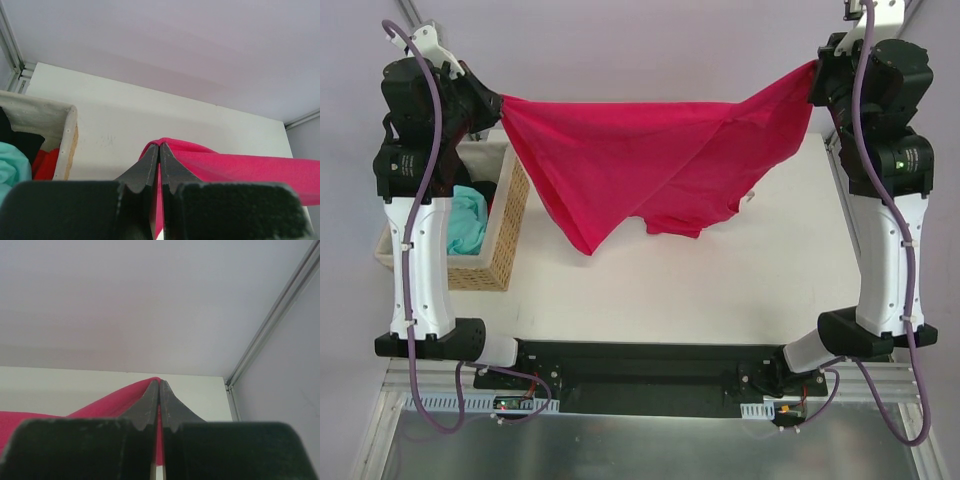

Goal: Fold and stack the t-shirts
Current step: Flatten out the tshirt

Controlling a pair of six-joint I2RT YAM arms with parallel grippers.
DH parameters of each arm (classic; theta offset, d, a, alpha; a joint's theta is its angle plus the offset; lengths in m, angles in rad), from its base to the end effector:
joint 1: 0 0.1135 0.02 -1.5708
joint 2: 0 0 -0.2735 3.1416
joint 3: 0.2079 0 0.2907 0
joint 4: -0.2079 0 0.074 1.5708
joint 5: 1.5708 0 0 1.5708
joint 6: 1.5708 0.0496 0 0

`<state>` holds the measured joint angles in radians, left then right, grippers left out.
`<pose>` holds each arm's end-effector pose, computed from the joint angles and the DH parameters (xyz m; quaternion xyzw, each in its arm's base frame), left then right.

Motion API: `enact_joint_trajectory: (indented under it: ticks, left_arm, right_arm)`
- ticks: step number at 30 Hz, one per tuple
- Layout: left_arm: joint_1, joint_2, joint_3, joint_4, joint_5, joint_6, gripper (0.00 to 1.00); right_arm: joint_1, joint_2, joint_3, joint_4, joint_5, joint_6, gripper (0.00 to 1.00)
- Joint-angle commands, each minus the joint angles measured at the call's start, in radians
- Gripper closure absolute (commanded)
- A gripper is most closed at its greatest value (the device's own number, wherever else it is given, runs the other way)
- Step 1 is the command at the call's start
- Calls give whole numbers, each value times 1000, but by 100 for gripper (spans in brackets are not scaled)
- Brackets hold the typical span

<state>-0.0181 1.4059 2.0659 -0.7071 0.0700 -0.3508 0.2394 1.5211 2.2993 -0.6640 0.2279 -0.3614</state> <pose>0.2863 -0.0087 0.5993 -0.0959 0.7171 -0.1514 0.6735 0.2828 0.0575 0.6430 -0.1146 0.6568 -0.1207 0.7355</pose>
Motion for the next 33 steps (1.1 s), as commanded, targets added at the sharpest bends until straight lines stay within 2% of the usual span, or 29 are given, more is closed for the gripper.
enact_joint_trajectory:
  ticks: [1, 23, 33]
  left_arm:
    - [6, -50, 28, 43, -12, 26, 100]
    - [6, -153, -12, 43, 7, 44, 100]
    - [6, -191, -39, 41, 17, 47, 100]
  right_arm:
    - [26, -68, -11, 84, 56, -50, 99]
    - [135, -294, -198, 162, 220, -159, 99]
    - [170, -345, -235, 165, 252, -180, 99]
